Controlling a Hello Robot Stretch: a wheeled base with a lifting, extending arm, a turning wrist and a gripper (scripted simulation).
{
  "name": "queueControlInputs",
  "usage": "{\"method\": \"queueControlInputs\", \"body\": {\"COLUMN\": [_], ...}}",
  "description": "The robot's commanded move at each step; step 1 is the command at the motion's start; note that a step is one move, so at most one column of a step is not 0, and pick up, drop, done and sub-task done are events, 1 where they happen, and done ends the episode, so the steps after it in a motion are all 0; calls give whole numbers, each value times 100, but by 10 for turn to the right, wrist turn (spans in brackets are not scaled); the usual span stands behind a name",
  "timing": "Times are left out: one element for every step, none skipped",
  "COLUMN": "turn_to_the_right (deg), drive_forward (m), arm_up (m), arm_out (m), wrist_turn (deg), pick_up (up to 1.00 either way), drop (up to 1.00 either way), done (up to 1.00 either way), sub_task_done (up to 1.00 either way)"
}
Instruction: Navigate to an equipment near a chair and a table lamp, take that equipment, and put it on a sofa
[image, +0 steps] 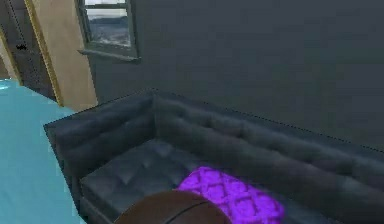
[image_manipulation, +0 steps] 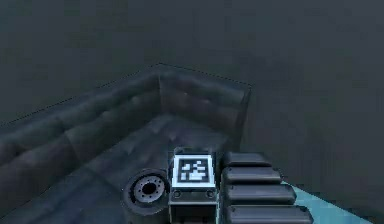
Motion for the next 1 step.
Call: {"method": "queueControlInputs", "body": {"turn_to_the_right": [450], "drive_forward": [0], "arm_up": [0], "arm_out": [0], "wrist_turn": [0], "pick_up": [0], "drop": [0], "done": [0], "sub_task_done": [0]}}
